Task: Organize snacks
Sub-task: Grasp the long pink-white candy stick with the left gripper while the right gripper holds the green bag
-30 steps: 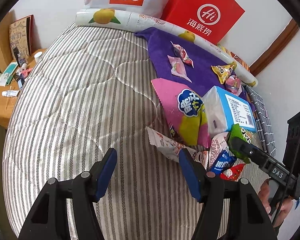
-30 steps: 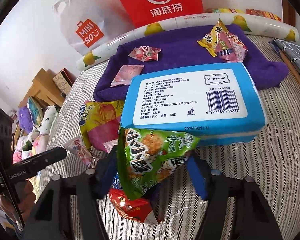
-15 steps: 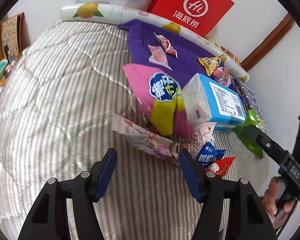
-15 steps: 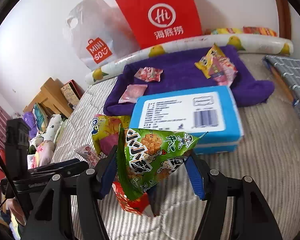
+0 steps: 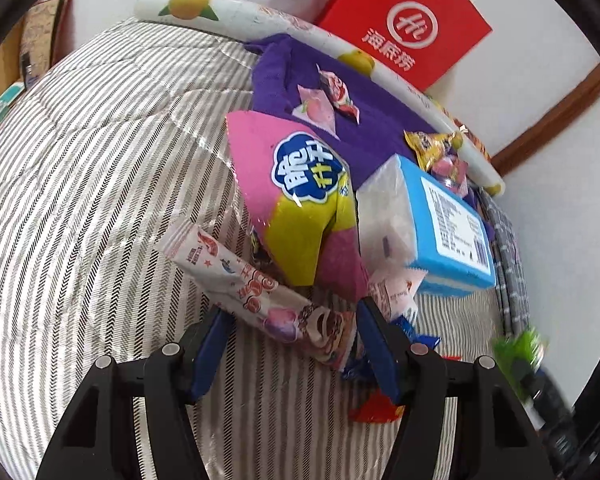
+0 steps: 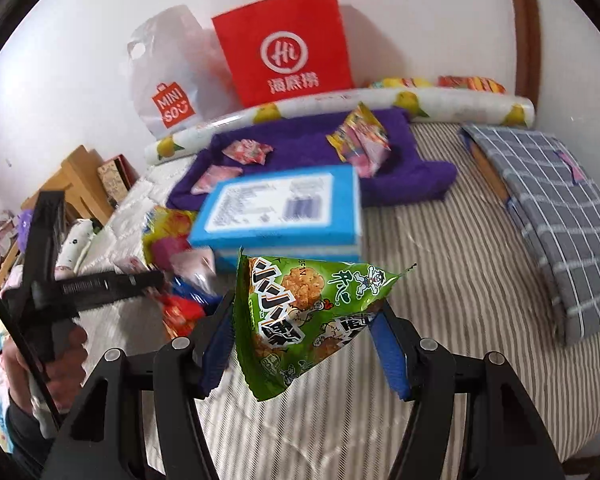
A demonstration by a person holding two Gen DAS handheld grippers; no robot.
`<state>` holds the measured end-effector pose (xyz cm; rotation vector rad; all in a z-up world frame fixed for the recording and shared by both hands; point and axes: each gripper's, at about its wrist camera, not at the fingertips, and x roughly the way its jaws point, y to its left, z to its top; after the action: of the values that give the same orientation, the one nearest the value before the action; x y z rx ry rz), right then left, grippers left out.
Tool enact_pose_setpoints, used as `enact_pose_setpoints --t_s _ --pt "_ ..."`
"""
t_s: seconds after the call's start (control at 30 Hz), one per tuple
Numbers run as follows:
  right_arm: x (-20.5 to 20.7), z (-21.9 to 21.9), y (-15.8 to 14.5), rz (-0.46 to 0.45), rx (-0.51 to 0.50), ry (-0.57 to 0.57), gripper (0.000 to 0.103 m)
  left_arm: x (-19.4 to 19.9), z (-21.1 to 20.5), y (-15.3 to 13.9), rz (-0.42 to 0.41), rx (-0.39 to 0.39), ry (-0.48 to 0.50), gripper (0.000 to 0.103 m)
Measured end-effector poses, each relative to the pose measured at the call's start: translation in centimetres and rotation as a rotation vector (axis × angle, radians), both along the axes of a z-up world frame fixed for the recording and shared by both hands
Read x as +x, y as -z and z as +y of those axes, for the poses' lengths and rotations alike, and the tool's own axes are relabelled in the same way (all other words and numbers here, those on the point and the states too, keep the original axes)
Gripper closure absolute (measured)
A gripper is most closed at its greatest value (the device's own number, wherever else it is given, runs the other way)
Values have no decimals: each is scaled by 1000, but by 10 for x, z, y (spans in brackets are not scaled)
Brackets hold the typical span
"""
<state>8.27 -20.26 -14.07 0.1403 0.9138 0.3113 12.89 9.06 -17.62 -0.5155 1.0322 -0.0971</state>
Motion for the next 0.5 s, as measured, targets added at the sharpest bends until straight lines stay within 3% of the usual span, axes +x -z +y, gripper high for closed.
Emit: enact_pose_setpoints --t_s 0.2,0.33,0.5 --pt "-13 -9 27 67 22 7 40 2 -6 2 4 7 -16 64" --pt "-18 -12 29 69 17 12 40 0 -6 3 14 -28 -6 74" --pt "-22 -13 20 48 13 18 40 -9 -3 1 31 -59 -6 76"
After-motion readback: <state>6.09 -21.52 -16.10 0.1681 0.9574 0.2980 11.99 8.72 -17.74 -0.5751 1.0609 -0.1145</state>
